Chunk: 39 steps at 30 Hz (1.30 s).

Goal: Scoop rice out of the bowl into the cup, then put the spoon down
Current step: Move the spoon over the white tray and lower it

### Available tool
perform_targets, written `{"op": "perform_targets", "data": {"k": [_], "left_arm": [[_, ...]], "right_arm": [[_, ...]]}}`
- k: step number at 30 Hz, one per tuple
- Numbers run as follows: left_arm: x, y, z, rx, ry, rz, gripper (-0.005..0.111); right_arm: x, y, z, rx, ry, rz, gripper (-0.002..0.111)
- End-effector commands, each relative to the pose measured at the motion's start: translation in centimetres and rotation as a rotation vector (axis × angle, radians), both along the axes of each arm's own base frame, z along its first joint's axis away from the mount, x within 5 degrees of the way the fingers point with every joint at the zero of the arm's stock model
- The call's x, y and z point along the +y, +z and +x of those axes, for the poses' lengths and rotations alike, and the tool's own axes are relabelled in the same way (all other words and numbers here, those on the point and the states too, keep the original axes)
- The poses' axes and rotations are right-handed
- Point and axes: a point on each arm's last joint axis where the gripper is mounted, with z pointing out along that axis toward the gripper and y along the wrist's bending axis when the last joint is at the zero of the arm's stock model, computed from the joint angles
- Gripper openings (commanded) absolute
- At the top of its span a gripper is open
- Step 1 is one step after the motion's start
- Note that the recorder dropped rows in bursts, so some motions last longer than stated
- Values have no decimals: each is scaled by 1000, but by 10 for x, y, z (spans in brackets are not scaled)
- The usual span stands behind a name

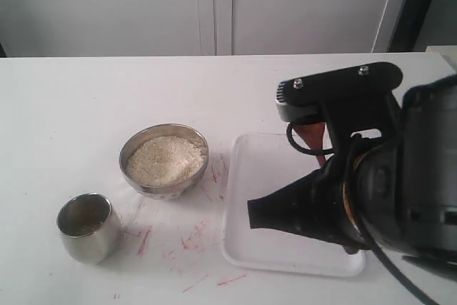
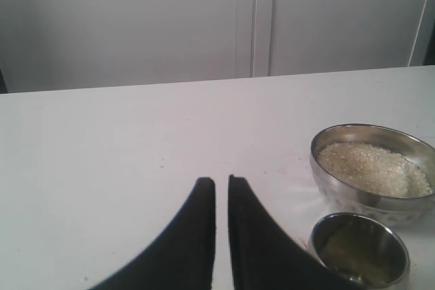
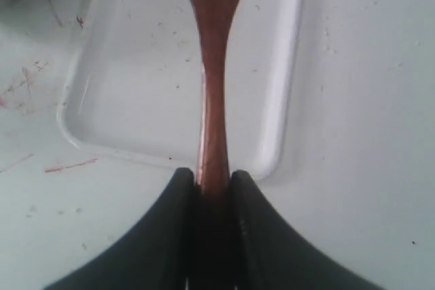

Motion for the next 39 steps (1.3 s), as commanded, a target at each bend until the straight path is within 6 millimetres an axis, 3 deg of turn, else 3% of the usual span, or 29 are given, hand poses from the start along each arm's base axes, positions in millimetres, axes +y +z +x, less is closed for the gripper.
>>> {"op": "perform_targets", "data": {"k": [1, 5, 11, 24, 39], "left_arm": [[0, 3, -1, -14, -6, -8, 14], [0, 3, -1, -14, -6, -8, 14], [0, 3, -1, -14, -6, -8, 14], [0, 3, -1, -14, -6, -8, 14], [0, 3, -1, -14, -6, -8, 14]], "right_arm": [[2, -15, 22, -40, -59, 30, 0], [1, -39, 63, -51, -61, 55, 0], [-12, -62, 90, 16, -78, 45, 0], [5, -117, 106, 125, -37, -6, 0], [11, -139, 115, 103, -71, 15, 0]]}}
